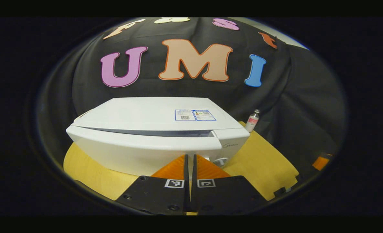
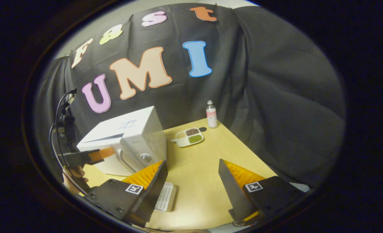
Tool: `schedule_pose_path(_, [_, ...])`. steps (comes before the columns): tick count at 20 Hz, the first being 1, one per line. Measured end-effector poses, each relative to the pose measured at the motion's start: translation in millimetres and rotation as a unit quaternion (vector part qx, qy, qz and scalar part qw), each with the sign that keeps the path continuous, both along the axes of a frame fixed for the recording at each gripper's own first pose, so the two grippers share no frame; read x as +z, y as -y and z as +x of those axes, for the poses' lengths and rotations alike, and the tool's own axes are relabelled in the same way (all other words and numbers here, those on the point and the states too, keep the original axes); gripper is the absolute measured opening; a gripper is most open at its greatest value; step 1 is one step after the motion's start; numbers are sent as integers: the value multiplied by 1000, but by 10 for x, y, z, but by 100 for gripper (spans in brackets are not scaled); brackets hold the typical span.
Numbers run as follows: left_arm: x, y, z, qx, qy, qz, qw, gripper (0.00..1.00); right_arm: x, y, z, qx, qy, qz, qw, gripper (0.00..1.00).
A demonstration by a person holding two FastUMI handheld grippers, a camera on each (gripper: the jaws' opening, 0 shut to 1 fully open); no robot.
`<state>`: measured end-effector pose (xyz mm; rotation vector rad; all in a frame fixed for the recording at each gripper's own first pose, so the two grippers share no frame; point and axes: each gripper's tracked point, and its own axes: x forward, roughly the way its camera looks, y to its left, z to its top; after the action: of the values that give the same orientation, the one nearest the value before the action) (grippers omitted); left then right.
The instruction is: Open the microwave oven with the left hand, put the food in, and close the microwave oven.
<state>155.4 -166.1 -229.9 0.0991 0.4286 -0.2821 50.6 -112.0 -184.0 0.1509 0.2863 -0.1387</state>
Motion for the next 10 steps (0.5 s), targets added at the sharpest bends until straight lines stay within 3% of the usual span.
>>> schedule_pose_path(10, [33, 36, 108, 11, 11, -27, 1000, 0, -67, -35, 17, -1, -5, 12, 1000, 92])
